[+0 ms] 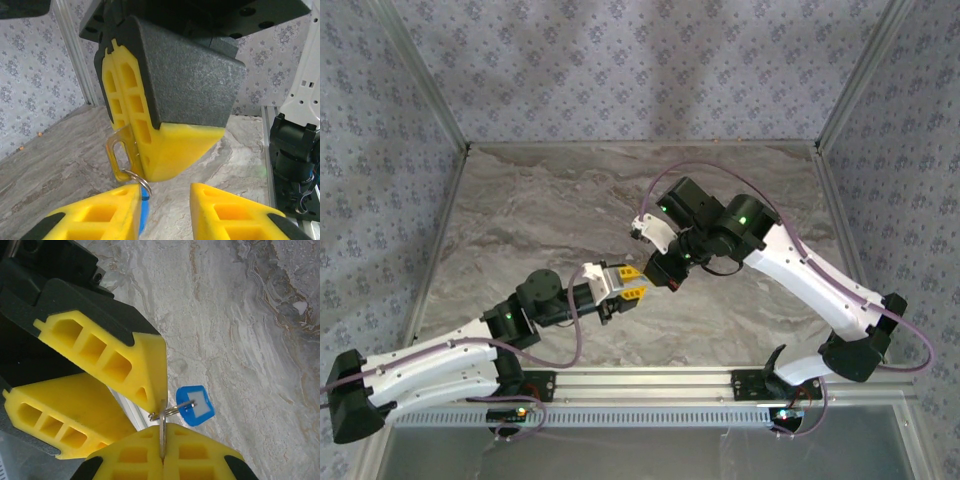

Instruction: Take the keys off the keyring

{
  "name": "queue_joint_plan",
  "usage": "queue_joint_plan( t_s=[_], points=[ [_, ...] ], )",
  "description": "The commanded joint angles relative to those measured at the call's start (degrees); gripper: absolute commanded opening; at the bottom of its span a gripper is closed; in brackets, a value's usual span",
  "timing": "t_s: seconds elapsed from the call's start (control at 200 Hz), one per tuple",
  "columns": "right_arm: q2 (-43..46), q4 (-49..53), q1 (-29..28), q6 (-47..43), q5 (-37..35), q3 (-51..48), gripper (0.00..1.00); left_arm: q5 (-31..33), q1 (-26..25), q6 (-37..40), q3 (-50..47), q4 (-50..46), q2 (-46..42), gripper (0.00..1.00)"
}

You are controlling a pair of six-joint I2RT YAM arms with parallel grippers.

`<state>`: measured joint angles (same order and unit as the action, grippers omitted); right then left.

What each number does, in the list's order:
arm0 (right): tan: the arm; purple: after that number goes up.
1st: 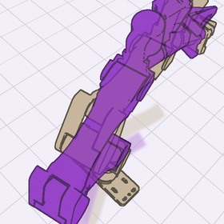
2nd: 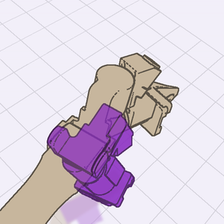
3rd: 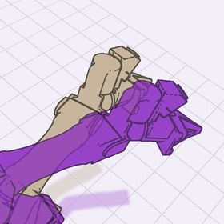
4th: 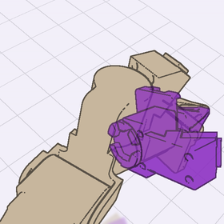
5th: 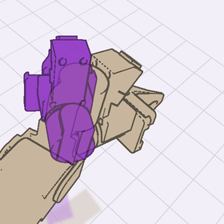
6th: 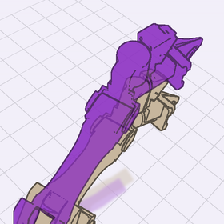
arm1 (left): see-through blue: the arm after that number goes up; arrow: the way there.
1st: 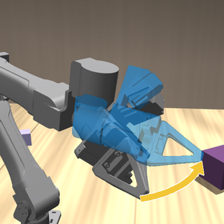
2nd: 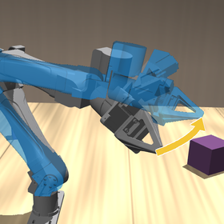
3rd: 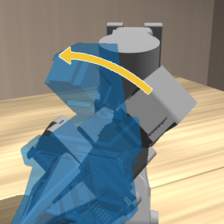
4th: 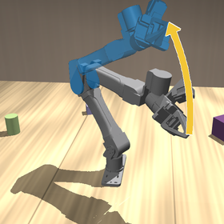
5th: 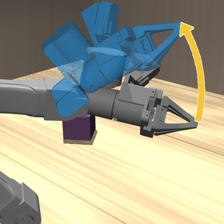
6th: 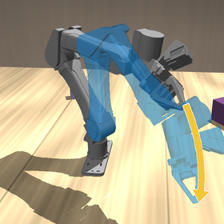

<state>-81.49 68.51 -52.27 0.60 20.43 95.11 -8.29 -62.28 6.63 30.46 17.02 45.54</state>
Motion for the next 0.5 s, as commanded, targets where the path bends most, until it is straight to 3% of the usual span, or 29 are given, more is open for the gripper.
queue_joint_plan(
  t_s=[0.0, 0.28, 0.495],
  points=[
    [0.9, 0.0, -0.5, 0.5, 1.1, -0.2, 0.00, -0.5, -0.4, 1.2, 2.4, 2.3, 0.9, 0.24],
    [1.7, 0.1, -0.5, 0.5, 1.4, -0.9, 0.00, 1.0, -0.3, 1.5, 3.1, 2.1, 2.0, 0.00],
    [2.7, 0.1, -0.1, 0.4, 1.3, -1.8, 0.00, 2.1, -0.4, 1.5, 1.7, 3.2, 0.8, 0.00]
  ],
)
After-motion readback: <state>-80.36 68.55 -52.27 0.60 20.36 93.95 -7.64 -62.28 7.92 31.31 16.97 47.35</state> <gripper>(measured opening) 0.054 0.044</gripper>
